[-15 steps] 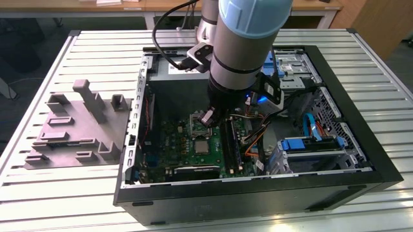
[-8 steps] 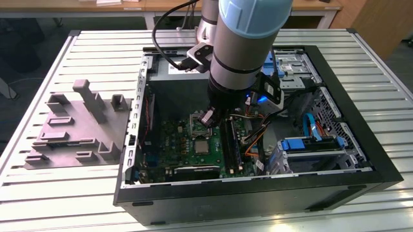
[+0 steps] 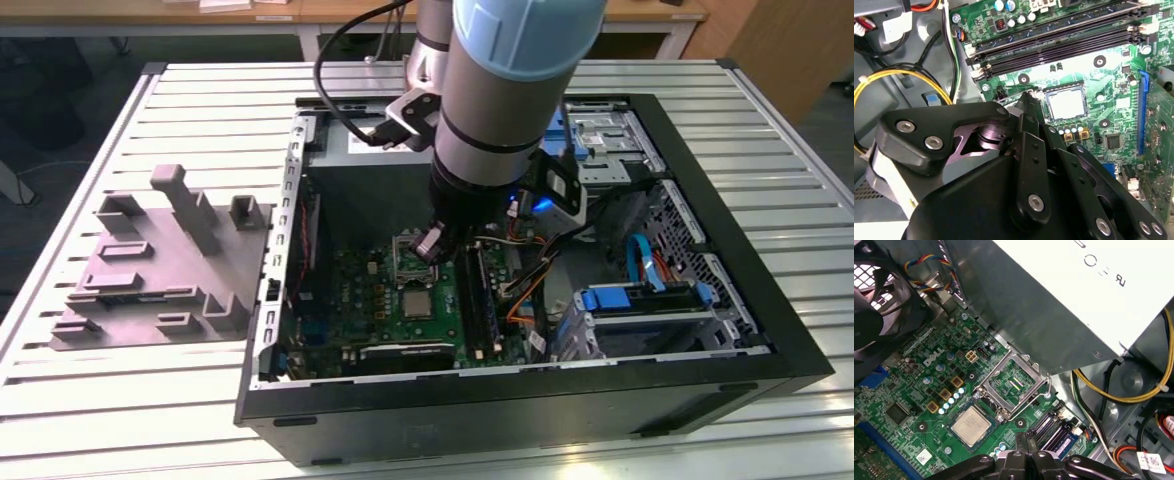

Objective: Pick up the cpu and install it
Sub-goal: 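Close the cpu cover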

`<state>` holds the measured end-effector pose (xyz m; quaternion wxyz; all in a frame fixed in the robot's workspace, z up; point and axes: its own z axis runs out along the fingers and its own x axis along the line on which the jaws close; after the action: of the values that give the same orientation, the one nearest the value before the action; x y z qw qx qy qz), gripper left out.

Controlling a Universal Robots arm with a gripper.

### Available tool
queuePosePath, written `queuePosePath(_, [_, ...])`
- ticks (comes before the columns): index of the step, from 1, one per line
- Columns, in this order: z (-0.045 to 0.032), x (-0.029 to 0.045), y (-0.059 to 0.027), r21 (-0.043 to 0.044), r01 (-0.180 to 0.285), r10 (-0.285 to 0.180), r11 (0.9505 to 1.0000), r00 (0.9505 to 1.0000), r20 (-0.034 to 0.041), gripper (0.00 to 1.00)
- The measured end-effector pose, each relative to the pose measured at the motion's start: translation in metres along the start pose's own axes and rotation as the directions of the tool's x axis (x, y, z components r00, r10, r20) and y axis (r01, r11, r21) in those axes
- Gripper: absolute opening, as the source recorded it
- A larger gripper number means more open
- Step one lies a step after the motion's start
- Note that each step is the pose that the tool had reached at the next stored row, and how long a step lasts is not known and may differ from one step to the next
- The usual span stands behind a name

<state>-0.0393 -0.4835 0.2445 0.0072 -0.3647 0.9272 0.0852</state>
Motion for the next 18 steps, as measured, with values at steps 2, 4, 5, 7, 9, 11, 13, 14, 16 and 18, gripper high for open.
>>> queuePosePath(2, [0.0005,0.0001,0.0000,-0.0068,0.019,-0.019,0.9998,0.9998,0.0030,0.11])
queuePosePath(4, [0.0021,0.0001,-0.0002,-0.0048,0.026,-0.026,0.9996,0.9996,0.0058,0.11])
queuePosePath(5, [0.0029,0.0000,-0.0004,-0.0033,0.027,-0.027,0.9996,0.9996,0.0068,0.11])
queuePosePath(7, [0.0047,-0.0021,0.0004,-0.0023,0.027,-0.027,0.9996,0.9996,0.0072,0.11])
queuePosePath(9, [0.0067,-0.0054,0.0010,-0.0020,0.027,-0.027,0.9996,0.9996,0.0073,0.11])
queuePosePath(11, [0.0087,-0.0098,0.0016,-0.0021,0.027,-0.027,0.9996,0.9996,0.0072,0.11])
queuePosePath(13, [0.0107,-0.0137,0.0026,-0.0021,0.027,-0.027,0.9996,0.9996,0.0073,0.11])
queuePosePath(14, [0.0116,-0.0151,0.0031,-0.0020,0.027,-0.027,0.9996,0.9996,0.0072,0.11])
queuePosePath(16, [0.0133,-0.0176,0.0043,-0.0021,0.027,-0.027,0.9996,0.9996,0.0075,0.11])
queuePosePath(18, [0.0147,-0.0183,0.0047,-0.0033,0.035,-0.035,0.9994,0.9994,0.0069,0.11])
